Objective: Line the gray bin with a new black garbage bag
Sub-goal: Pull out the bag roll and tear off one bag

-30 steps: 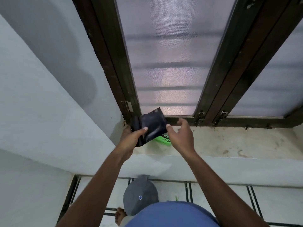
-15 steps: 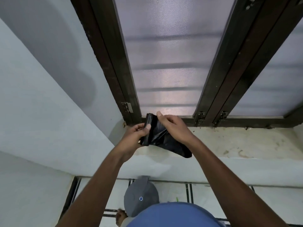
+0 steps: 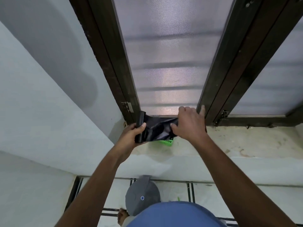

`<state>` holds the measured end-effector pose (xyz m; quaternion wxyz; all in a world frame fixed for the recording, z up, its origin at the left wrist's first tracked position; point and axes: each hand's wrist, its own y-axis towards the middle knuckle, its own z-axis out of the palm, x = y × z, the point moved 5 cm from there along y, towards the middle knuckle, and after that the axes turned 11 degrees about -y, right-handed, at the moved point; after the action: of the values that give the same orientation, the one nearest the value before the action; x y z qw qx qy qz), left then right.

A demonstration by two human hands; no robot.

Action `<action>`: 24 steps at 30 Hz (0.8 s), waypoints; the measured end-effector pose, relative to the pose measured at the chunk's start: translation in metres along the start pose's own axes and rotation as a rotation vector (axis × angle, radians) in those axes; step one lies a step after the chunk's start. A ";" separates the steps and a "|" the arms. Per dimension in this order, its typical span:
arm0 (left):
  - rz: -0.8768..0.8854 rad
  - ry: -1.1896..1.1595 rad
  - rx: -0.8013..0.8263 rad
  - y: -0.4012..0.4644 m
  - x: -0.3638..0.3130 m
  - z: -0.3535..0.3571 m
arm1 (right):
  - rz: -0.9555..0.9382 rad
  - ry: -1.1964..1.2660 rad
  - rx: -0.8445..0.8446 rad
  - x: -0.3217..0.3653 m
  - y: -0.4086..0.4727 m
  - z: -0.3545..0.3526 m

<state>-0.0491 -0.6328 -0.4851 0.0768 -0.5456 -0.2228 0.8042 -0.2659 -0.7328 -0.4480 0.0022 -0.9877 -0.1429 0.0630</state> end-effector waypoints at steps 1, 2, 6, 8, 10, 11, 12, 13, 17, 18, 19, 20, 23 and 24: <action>0.012 0.029 0.006 0.001 0.001 0.004 | -0.055 0.059 -0.034 0.007 -0.001 -0.006; 0.018 0.058 0.023 0.000 0.003 0.008 | -0.132 0.188 -0.027 0.016 -0.002 -0.011; -0.003 0.066 0.119 -0.006 0.003 0.026 | -0.272 0.837 0.230 0.042 -0.004 -0.011; -0.032 -0.063 0.118 -0.009 0.002 0.026 | -0.234 0.923 0.246 0.041 -0.004 -0.002; -0.072 -0.171 0.122 -0.013 0.000 0.025 | -0.194 0.935 0.230 0.037 -0.002 0.005; -0.079 -0.175 0.128 -0.015 -0.001 0.024 | -0.182 0.926 0.210 0.035 -0.001 0.007; -0.077 -0.151 0.140 -0.017 -0.003 0.024 | -0.174 0.910 0.193 0.033 -0.001 0.008; -0.068 -0.119 0.162 -0.019 -0.003 0.023 | -0.180 0.895 0.182 0.032 -0.001 0.009; -0.036 -0.045 0.155 -0.020 -0.003 0.018 | -0.201 0.869 0.149 0.029 -0.005 0.008; -0.021 -0.022 0.137 -0.019 -0.002 0.015 | -0.189 0.871 0.138 0.027 -0.006 0.007; -0.009 0.004 0.119 -0.018 -0.003 0.013 | -0.171 0.873 0.133 0.024 -0.007 0.007; -0.005 0.020 0.103 -0.018 -0.003 0.011 | -0.152 0.861 0.123 0.022 -0.007 0.007; 0.015 0.056 0.053 -0.017 -0.003 0.008 | -0.101 0.631 0.072 0.013 -0.002 0.011; 0.039 0.089 0.012 -0.016 -0.003 0.006 | -0.099 0.458 0.042 0.012 -0.001 0.010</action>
<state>-0.0553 -0.6215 -0.4738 0.0743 -0.5846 -0.2037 0.7818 -0.2564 -0.7284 -0.4594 0.0581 -0.9678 -0.1855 -0.1598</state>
